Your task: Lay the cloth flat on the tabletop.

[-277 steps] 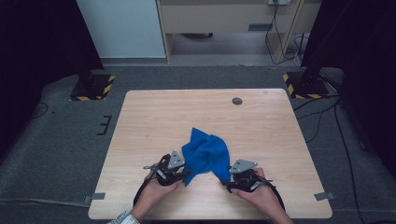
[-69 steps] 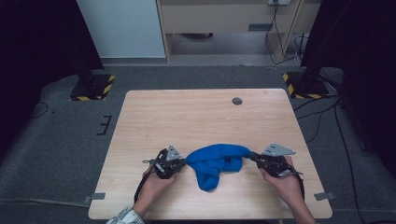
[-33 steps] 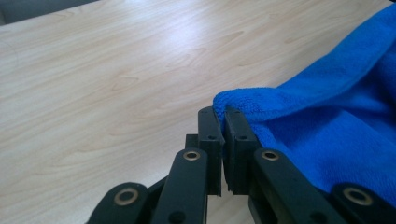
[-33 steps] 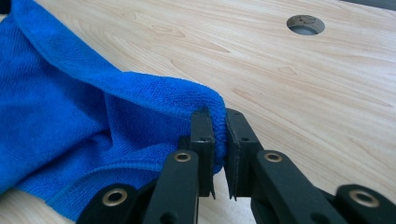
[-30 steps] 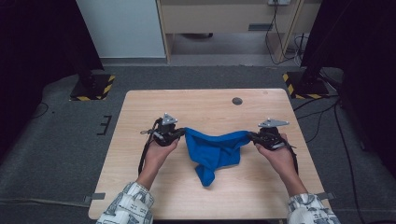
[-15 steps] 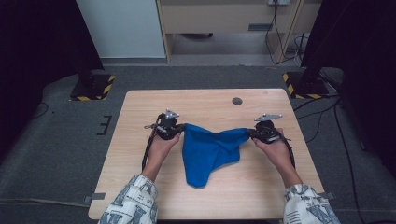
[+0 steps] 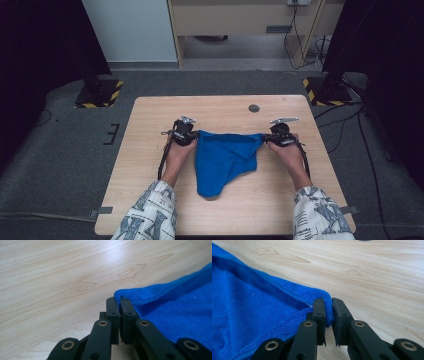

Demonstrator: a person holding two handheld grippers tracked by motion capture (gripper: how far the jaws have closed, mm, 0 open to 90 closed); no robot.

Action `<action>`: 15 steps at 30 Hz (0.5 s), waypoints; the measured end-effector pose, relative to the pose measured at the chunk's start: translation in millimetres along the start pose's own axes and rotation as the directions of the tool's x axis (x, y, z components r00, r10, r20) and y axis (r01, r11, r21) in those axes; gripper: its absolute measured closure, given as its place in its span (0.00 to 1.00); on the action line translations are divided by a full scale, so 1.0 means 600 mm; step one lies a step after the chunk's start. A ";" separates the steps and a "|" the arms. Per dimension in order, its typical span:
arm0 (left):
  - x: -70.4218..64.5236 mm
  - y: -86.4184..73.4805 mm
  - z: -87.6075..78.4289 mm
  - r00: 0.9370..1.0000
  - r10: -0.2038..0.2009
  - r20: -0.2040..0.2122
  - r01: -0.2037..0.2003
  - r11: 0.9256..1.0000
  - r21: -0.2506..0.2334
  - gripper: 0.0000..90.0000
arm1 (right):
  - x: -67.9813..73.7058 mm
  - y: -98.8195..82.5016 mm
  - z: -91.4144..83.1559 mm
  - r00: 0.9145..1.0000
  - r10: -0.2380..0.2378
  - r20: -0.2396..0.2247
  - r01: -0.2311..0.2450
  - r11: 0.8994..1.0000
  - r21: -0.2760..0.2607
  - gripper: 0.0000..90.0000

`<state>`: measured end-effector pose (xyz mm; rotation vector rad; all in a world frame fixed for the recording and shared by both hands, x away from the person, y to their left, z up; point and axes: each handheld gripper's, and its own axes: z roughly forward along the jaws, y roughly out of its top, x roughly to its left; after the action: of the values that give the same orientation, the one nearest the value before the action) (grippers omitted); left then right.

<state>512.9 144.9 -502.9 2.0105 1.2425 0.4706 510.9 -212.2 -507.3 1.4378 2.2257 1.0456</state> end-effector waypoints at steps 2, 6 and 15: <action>-0.002 0.001 0.007 1.000 0.008 -0.011 -0.008 1.000 0.012 0.96 | -0.001 -0.001 0.006 1.000 0.011 -0.001 -0.011 1.000 -0.005 0.91; 0.000 0.001 0.020 1.000 -0.006 -0.015 0.006 1.000 0.018 0.96 | -0.007 -0.004 0.024 1.000 0.029 0.013 -0.029 0.999 0.017 0.86; -0.005 0.007 0.013 1.000 -0.007 -0.024 0.006 0.998 -0.060 0.42 | 0.005 0.017 0.013 0.997 0.029 0.074 -0.023 0.996 -0.084 0.31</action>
<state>519.0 138.2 -504.8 1.9552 1.2351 0.5244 520.8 -204.0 -505.1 1.4499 2.0921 1.0615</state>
